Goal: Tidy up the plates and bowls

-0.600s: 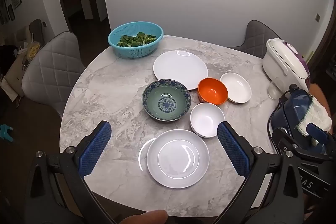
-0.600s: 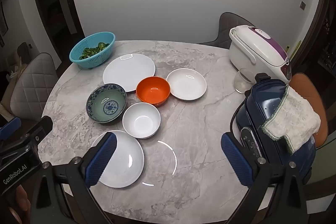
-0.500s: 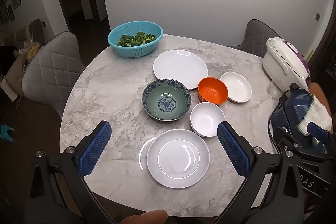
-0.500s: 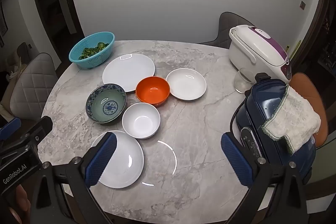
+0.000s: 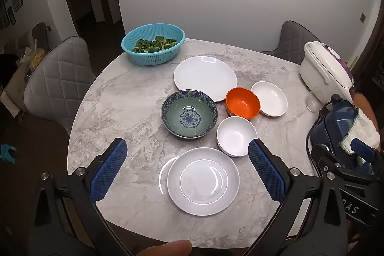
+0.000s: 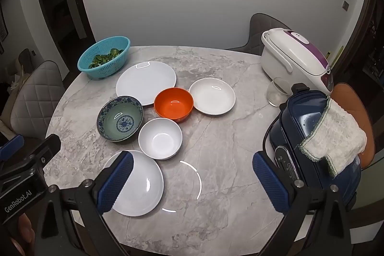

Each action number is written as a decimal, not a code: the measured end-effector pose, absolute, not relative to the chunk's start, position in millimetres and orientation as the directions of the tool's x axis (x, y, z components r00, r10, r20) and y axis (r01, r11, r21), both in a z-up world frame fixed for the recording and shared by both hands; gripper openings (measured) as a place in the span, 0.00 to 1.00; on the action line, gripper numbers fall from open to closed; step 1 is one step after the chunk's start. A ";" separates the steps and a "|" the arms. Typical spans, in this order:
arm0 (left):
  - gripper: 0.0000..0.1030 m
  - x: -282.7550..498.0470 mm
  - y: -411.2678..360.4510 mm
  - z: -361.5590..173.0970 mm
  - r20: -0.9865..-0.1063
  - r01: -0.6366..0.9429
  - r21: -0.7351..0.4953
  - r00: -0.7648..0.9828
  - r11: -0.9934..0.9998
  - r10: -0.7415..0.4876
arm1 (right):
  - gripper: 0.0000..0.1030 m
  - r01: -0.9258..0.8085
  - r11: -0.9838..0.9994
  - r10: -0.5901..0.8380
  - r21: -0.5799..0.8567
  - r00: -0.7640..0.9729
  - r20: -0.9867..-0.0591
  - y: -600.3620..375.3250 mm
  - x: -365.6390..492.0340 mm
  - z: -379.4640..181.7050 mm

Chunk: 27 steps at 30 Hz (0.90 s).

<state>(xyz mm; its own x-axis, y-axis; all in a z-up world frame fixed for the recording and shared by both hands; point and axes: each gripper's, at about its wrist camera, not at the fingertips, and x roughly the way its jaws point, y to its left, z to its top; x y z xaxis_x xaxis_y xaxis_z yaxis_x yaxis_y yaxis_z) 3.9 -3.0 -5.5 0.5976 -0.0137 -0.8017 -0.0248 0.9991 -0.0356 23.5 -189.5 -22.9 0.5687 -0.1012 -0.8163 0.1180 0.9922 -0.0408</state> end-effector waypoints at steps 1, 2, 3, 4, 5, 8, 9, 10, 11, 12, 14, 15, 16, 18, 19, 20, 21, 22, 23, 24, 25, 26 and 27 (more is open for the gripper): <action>0.99 3.9 -3.2 -5.8 -0.801 -0.024 -0.035 0.598 0.999 -0.013 | 0.99 0.118 0.992 -0.101 -0.041 0.568 -0.817 -189.6 23.6 -23.0; 0.99 4.3 -2.8 -5.6 -0.802 -0.023 -0.035 0.597 0.999 -0.015 | 0.99 0.118 0.992 -0.101 -0.040 0.568 -0.816 -189.6 23.7 -23.0; 0.99 4.5 -2.5 -5.8 -0.802 -0.025 -0.035 0.597 0.999 -0.014 | 0.99 0.118 0.992 -0.101 -0.041 0.569 -0.816 -189.7 23.8 -23.2; 0.99 4.1 -2.4 -5.5 -0.802 -0.026 -0.036 0.597 0.999 -0.013 | 0.99 0.119 0.992 -0.102 -0.041 0.569 -0.816 -189.7 24.0 -23.3; 0.99 4.2 -2.3 -5.6 -0.802 -0.026 -0.035 0.598 0.999 -0.013 | 0.99 0.119 0.992 -0.102 -0.041 0.569 -0.816 -189.8 24.1 -23.4; 0.99 4.5 -3.0 -5.8 -0.800 -0.026 -0.034 0.600 0.999 -0.012 | 0.99 0.118 0.992 -0.102 -0.042 0.568 -0.817 -189.7 24.4 -23.5; 0.99 4.6 -3.4 -5.5 -0.801 -0.025 -0.033 0.599 0.999 -0.011 | 0.99 0.118 0.992 -0.102 -0.042 0.568 -0.816 -189.8 24.6 -23.7; 0.99 4.4 -3.4 -5.4 -0.800 -0.026 -0.032 0.600 0.999 -0.010 | 0.99 0.119 0.992 -0.103 -0.042 0.568 -0.817 -189.9 24.8 -23.8; 0.99 4.4 -3.4 -5.7 -0.800 -0.025 -0.031 0.600 0.999 -0.010 | 0.99 0.119 0.992 -0.102 -0.041 0.568 -0.817 -190.0 24.9 -23.9; 0.99 5.2 -2.8 -5.4 -0.802 -0.026 -0.034 0.598 0.999 -0.012 | 0.99 0.119 0.992 -0.102 -0.042 0.568 -0.816 -190.0 25.0 -23.9; 0.99 4.5 -3.1 -5.0 -0.801 -0.026 -0.034 0.599 0.999 -0.012 | 0.99 0.119 0.992 -0.103 -0.043 0.568 -0.816 -190.1 25.2 -24.2; 0.99 4.4 -3.4 -4.7 -0.801 -0.026 -0.033 0.599 0.999 -0.010 | 0.99 0.119 0.992 -0.103 -0.042 0.568 -0.817 -190.1 25.4 -24.4; 0.99 4.1 -3.2 -4.8 -0.801 -0.027 -0.033 0.599 0.999 -0.010 | 0.99 0.119 0.992 -0.103 -0.042 0.568 -0.817 -190.1 25.5 -24.4; 0.99 3.8 -3.3 -4.8 -0.801 -0.026 -0.035 0.599 0.999 -0.012 | 0.99 0.119 0.992 -0.103 -0.042 0.567 -0.817 -190.1 25.8 -24.5; 0.99 3.9 -3.5 -4.7 -0.801 -0.027 -0.033 0.599 0.999 -0.011 | 0.99 0.119 0.992 -0.103 -0.042 0.568 -0.816 -190.2 25.8 -24.4; 0.99 4.0 -3.3 -4.7 -0.801 -0.026 -0.034 0.599 0.999 -0.011 | 0.99 0.119 0.992 -0.103 -0.043 0.568 -0.816 -190.4 25.9 -24.6; 0.99 4.2 -3.2 -4.7 -0.801 -0.027 -0.035 0.599 0.999 -0.012 | 0.99 0.119 0.992 -0.103 -0.043 0.568 -0.816 -190.4 26.1 -24.7; 0.99 4.4 -3.6 -4.6 -0.801 -0.026 -0.034 0.599 0.999 -0.011 | 0.99 0.119 0.992 -0.103 -0.043 0.569 -0.816 -190.4 26.2 -24.7; 0.99 4.5 -3.6 -4.6 -0.801 -0.025 -0.033 0.599 0.999 -0.011 | 0.99 0.119 0.992 -0.103 -0.043 0.569 -0.816 -190.4 26.2 -24.7; 0.99 4.6 -3.3 -4.6 -0.801 -0.025 -0.033 0.598 0.999 -0.012 | 0.99 0.119 0.992 -0.104 -0.043 0.569 -0.816 -190.4 26.2 -24.7; 0.99 4.5 -3.0 -4.5 -0.802 -0.026 -0.034 0.598 0.999 -0.012 | 0.99 0.119 0.992 -0.104 -0.043 0.568 -0.816 -190.3 26.2 -24.7; 0.99 4.4 -3.6 -4.5 -0.801 -0.027 -0.033 0.599 0.999 -0.010 | 0.99 0.119 0.992 -0.104 -0.043 0.569 -0.816 -190.3 26.2 -24.7; 0.99 4.6 -3.8 -4.5 -0.801 -0.027 -0.032 0.599 0.999 -0.010 | 0.99 0.119 0.992 -0.103 -0.042 0.568 -0.816 -190.1 26.3 -24.8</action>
